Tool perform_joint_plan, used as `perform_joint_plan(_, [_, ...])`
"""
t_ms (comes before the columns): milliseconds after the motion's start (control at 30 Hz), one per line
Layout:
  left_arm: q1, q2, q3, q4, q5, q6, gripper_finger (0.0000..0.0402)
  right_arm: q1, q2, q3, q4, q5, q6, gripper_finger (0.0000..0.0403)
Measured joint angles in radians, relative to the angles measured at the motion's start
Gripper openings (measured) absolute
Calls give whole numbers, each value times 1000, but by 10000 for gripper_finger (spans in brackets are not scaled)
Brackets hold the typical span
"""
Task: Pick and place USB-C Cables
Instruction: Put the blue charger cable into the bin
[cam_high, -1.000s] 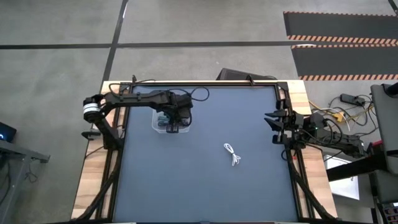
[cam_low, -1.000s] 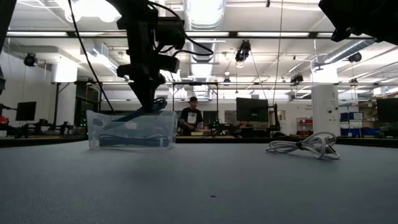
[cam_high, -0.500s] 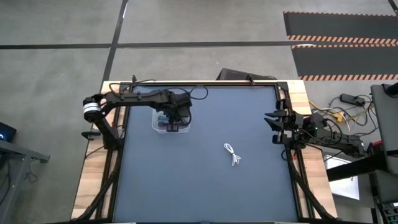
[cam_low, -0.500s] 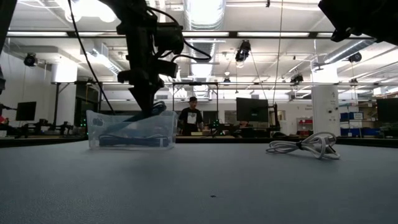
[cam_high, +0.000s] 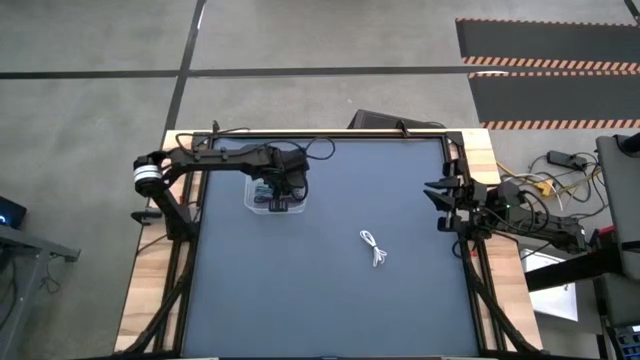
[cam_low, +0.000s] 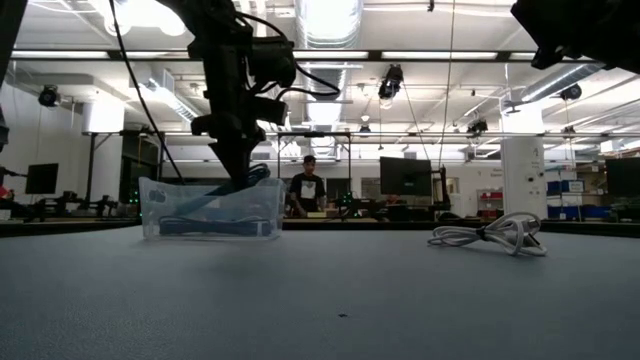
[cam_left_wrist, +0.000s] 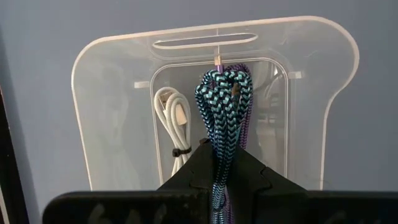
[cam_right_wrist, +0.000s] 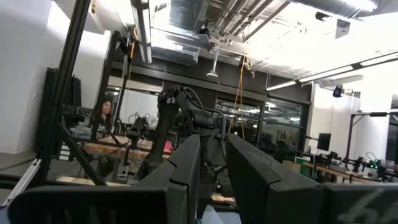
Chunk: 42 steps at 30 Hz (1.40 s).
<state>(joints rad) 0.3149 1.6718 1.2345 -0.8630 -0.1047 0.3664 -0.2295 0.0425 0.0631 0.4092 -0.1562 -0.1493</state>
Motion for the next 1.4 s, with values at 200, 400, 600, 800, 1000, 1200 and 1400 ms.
perform_joint_plan(200, [0, 0, -4, 19, 0, 7, 8, 0, 0, 0, -8, 0, 0, 68])
perform_joint_plan(400, [0, 0, -4, 20, 0, 7, 8, 0, 0, 0, -9, 0, 0, 68])
perform_joint_plan(600, [0, 0, -24, 35, 0, 7, 8, 0, 0, 0, -10, 0, 0, 68])
perform_joint_plan(800, [0, 0, -64, 70, -2, 8, 8, 0, 0, 0, -11, 0, 0, 68])
perform_joint_plan(1000, [0, 0, -76, 83, -5, 8, 8, 0, 0, 0, -11, 0, 0, 68])
perform_joint_plan(1200, [0, 0, -78, 108, -5, 8, 8, 0, 0, 0, -11, 0, 0, 68])
perform_joint_plan(1400, [0, 0, -78, 114, -5, 7, 9, 0, 0, 0, -10, 0, 0, 68])
